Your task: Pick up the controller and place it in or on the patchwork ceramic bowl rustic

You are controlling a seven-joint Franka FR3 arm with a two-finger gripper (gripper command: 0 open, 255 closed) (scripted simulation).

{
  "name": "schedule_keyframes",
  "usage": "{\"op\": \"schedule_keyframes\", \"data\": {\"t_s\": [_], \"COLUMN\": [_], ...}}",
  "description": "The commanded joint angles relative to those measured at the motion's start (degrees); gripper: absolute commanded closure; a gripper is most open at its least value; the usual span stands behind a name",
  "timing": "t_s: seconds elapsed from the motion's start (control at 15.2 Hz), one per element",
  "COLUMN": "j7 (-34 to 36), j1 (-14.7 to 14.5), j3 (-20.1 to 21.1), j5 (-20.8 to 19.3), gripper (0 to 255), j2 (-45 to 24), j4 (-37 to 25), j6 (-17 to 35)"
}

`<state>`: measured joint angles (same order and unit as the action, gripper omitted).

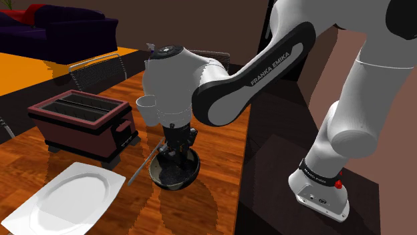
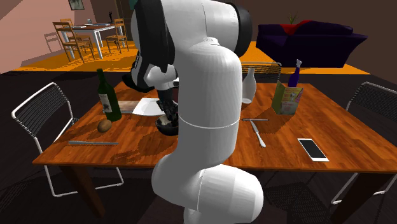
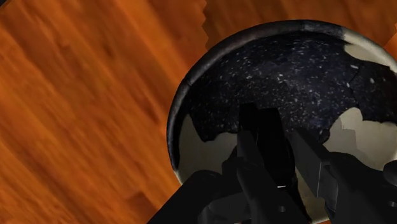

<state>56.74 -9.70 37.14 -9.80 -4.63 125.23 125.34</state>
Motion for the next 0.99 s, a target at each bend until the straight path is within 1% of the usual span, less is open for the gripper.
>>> {"op": "schedule_keyframes", "data": {"t_s": [0.0,0.2,0.26,0.59,0.86,0.92], "j7": [0.0,0.0,0.0,0.0,-2.3,-2.3], "j1": [0.0,0.0,0.0,0.0,0.1,0.1], "j3": [0.0,0.0,0.0,0.0,0.4,0.4], "j5": [0.0,0.0,0.0,0.0,3.3,3.3], "gripper": [255,255,0,0,0,0], "j2": [0.0,0.0,0.0,0.0,3.8,3.8], "j4": [0.0,0.0,0.0,0.0,-4.0,-4.0], "j6": [0.1,0.1,0.1,0.1,-6.8,-6.8]}}
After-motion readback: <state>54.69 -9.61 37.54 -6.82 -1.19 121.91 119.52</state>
